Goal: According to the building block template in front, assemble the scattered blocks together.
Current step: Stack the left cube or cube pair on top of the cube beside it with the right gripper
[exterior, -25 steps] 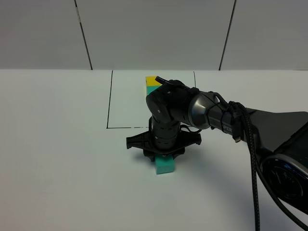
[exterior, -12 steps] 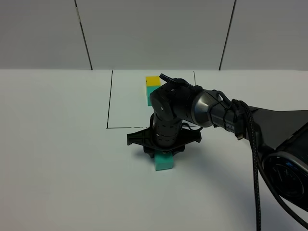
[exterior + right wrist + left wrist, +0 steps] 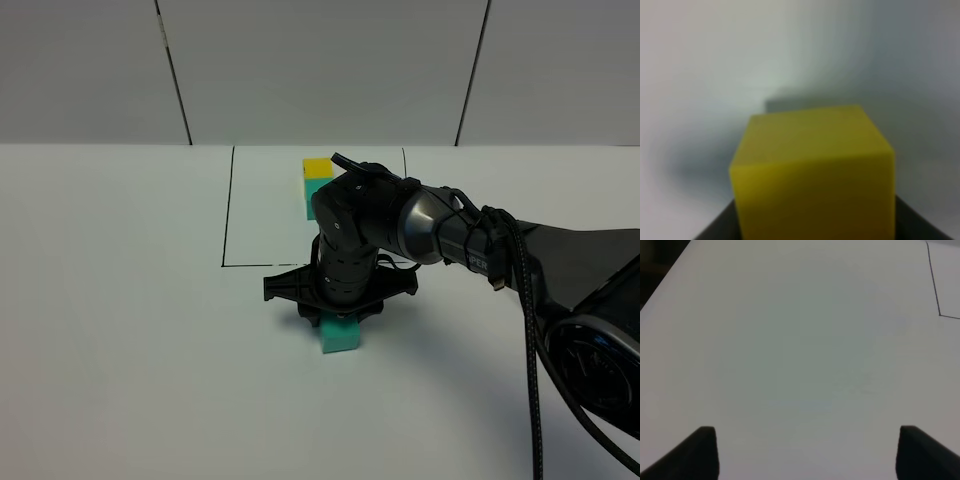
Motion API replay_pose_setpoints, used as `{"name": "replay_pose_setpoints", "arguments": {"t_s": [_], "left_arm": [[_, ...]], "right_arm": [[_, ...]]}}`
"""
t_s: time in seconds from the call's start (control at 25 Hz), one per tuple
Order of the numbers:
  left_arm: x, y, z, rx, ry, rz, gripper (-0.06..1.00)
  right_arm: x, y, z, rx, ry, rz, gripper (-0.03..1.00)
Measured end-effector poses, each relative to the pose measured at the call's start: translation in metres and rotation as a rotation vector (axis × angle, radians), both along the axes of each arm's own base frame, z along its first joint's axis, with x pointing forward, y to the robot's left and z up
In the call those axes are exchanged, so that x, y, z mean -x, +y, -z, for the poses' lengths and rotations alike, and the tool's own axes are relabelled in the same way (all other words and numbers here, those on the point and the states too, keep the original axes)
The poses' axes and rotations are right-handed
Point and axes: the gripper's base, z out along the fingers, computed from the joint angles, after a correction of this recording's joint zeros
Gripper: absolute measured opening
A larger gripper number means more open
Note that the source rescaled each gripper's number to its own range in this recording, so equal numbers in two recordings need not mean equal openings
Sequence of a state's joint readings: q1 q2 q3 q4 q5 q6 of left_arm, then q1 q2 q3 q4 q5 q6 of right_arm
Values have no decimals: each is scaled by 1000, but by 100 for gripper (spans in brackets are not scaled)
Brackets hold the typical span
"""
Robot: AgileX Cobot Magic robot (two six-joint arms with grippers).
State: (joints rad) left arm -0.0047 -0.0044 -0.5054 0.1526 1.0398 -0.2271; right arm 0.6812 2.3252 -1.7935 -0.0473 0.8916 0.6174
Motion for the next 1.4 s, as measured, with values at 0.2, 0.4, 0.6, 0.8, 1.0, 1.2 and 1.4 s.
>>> {"name": "replay_pose_setpoints", "arguments": {"t_s": [0.2,0.4,0.6,0.8,1.0,1.2,1.4], "left_arm": [[0,0,0,0,0,0,60],[0,0,0,0,0,0,60],[0,0,0,0,0,0,60],[0,0,0,0,0,0,60],[0,0,0,0,0,0,60],[0,0,0,0,0,0,60],[0,0,0,0,0,0,60]], "right_arm": [[0,0,5,9,7,-4,17],[0,0,9,13,14,-3,16],[0,0,9,14,14,-3,16],[1,1,9,3,25,3,16],[3,3,9,-17,43,-11,19],[5,6,8,-51,71,-14,63],[7,6,7,-48,82,-15,98]]}}
